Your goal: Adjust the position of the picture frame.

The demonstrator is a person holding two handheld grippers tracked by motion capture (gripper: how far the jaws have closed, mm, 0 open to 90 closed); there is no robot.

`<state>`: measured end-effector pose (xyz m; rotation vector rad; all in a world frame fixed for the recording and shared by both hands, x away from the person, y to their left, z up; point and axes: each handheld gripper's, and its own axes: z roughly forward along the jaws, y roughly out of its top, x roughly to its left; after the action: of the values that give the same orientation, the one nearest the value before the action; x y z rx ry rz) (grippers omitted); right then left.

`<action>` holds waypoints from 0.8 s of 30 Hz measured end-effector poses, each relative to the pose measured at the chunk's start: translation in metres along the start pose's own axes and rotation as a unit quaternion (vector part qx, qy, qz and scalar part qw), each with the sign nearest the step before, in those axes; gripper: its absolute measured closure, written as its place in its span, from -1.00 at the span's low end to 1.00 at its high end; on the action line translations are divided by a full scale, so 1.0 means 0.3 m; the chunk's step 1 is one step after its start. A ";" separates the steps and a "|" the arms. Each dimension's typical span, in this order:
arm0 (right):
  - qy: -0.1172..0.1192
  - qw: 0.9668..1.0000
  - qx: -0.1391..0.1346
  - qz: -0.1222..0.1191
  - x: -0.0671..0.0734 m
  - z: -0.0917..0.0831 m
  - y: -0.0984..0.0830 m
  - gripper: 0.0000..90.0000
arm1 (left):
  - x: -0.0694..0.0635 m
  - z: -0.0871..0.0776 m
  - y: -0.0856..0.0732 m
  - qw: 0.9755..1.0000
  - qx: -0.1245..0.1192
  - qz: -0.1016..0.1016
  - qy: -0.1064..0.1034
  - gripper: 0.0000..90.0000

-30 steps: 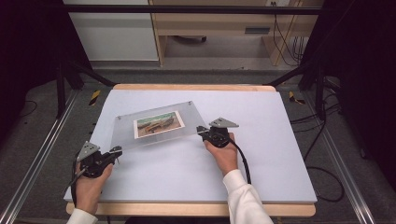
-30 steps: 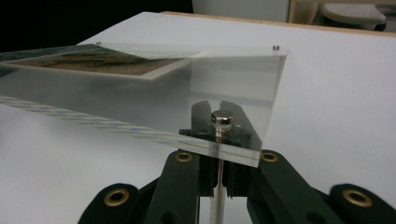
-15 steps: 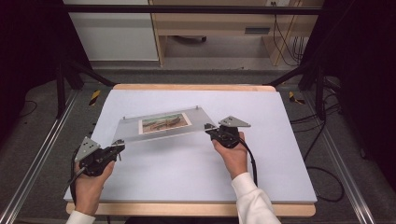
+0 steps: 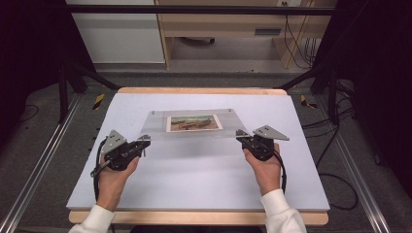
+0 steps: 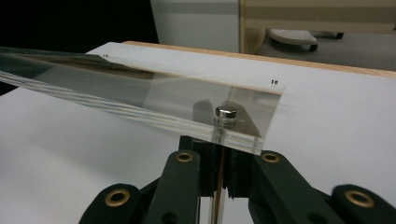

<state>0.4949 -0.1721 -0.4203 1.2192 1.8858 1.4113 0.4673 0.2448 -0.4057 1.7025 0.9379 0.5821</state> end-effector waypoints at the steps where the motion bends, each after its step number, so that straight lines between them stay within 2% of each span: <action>1: -0.004 1.000 -0.001 0.001 -0.009 -0.012 -0.003 0.88 | -0.007 0.013 0.003 1.000 0.000 0.002 -0.003 0.83; 2: -0.004 1.000 -0.001 0.001 -0.009 -0.012 -0.003 0.88 | -0.007 0.013 0.003 1.000 0.000 0.002 -0.003 0.83; 7: -0.025 1.000 -0.004 0.010 -0.060 -0.073 -0.027 0.88 | -0.046 0.080 0.014 1.000 0.002 0.009 -0.022 0.83; 13: -0.036 0.999 -0.008 0.024 -0.096 -0.114 -0.053 0.88 | -0.074 0.120 0.026 0.999 0.006 0.022 -0.033 0.83; 18: -0.041 0.999 -0.009 0.030 -0.112 -0.127 -0.064 0.88 | -0.083 0.142 0.027 0.999 0.009 0.025 -0.036 0.82; 24: -0.043 0.999 -0.010 0.030 -0.109 -0.121 -0.072 0.88 | -0.075 0.143 0.022 0.999 0.007 0.027 -0.033 0.82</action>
<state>0.4741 -0.2199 -0.4318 1.3152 1.7871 1.3833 0.4891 0.2016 -0.4118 1.7543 0.8533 0.5527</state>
